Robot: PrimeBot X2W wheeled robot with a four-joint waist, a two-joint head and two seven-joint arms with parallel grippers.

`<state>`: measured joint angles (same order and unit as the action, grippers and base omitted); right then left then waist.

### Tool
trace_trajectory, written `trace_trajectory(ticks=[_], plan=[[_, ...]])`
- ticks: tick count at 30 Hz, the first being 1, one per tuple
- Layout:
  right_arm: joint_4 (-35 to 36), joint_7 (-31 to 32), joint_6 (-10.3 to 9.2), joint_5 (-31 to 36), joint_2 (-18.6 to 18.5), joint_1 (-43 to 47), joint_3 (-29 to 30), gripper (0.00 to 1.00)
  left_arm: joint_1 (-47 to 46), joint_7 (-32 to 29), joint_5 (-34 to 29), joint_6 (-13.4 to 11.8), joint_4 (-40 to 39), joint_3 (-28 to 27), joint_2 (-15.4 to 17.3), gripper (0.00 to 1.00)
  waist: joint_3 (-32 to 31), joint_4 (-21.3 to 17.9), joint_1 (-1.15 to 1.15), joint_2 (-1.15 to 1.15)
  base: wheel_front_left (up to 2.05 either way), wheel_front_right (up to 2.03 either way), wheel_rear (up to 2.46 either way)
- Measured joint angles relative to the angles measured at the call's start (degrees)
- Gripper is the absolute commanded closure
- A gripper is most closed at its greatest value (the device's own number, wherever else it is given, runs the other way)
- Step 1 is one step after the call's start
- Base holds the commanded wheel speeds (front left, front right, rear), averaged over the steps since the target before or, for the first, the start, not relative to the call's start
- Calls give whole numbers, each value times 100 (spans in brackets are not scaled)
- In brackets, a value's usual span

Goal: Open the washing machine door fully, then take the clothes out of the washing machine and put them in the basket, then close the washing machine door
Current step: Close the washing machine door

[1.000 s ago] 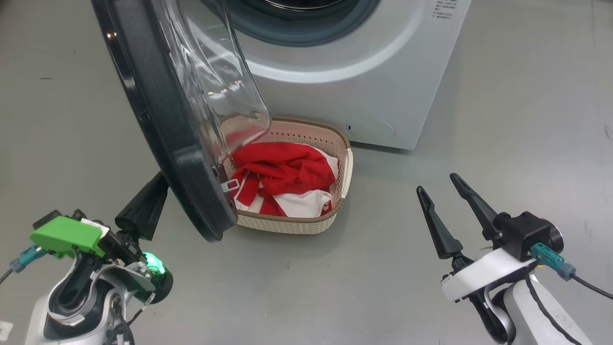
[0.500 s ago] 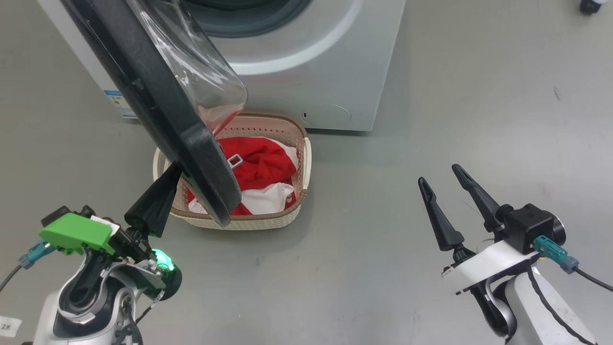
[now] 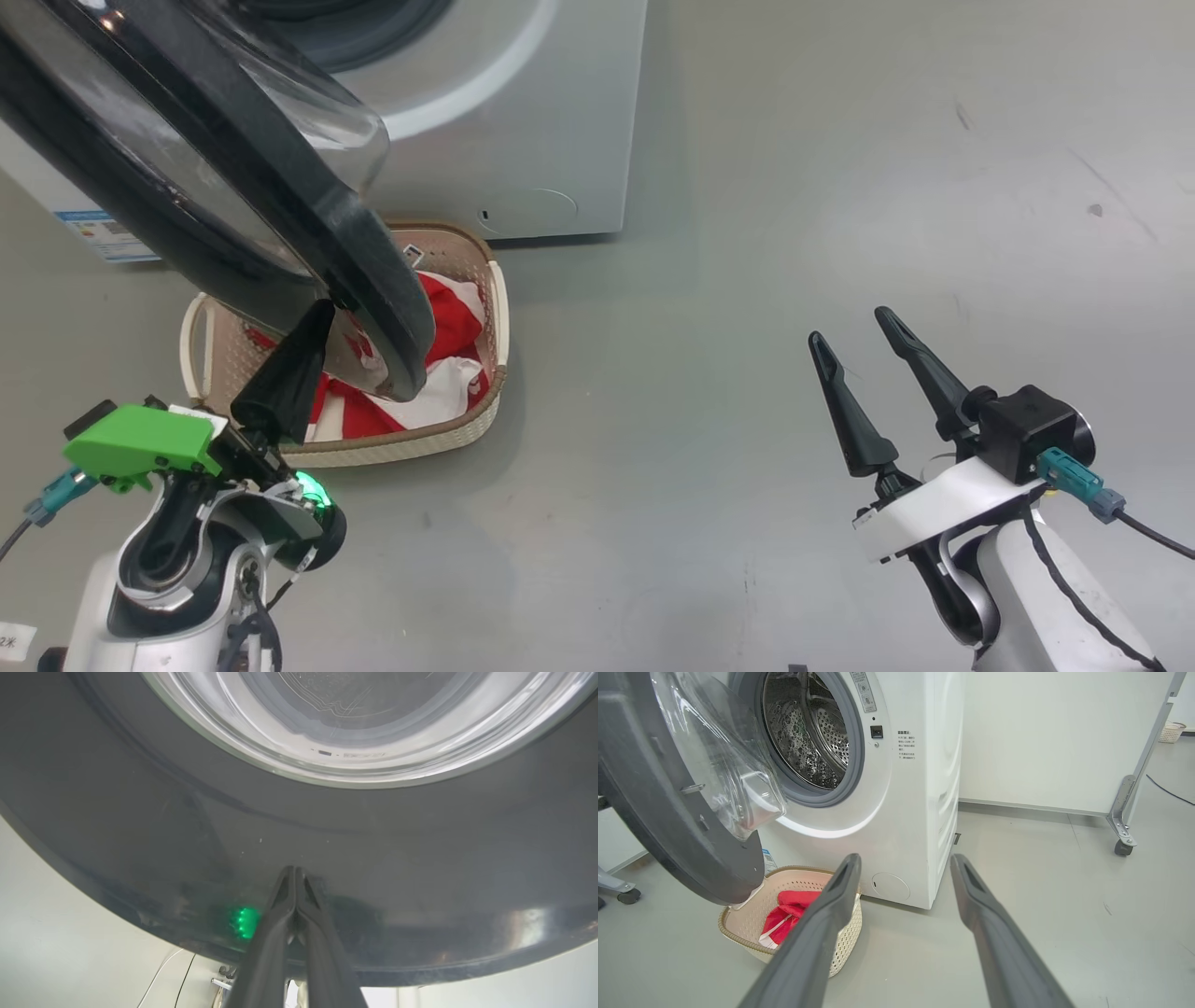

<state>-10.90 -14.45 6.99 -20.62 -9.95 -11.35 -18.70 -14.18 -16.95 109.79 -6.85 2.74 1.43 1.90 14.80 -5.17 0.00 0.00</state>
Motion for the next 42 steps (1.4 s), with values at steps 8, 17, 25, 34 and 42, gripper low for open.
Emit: trace_trajectory(ticks=[8, 17, 25, 34, 42], plan=[[5, 0, 0, -49, 93, -35, -14, 0, -252, 265, 113, -43, 35, -5, 0, 100, 132, -376, 0, 0, 0, 0, 0], [47, 0, 0, -104, 211, -166, 81, 0, -718, 904, 14, -43, 56, -297, -1, 100, 361, -817, 0, 0, 0, 0, 0], [46, 0, 0, -130, 312, -255, 79, 0, -1041, 1078, 65, -42, 108, -266, -1, 100, 518, -1188, 0, 0, 0, 0, 0], [35, 0, 0, -157, 408, -280, 100, 0, -1427, 1403, 113, -33, 243, -275, -1, 100, 648, -1584, 0, 0, 0, 0, 0], [31, 0, 0, -166, 443, -291, 202, 0, -1741, 1610, 113, 70, 468, -235, -4, 100, 744, -1782, 0, 0, 0, 0, 0]])
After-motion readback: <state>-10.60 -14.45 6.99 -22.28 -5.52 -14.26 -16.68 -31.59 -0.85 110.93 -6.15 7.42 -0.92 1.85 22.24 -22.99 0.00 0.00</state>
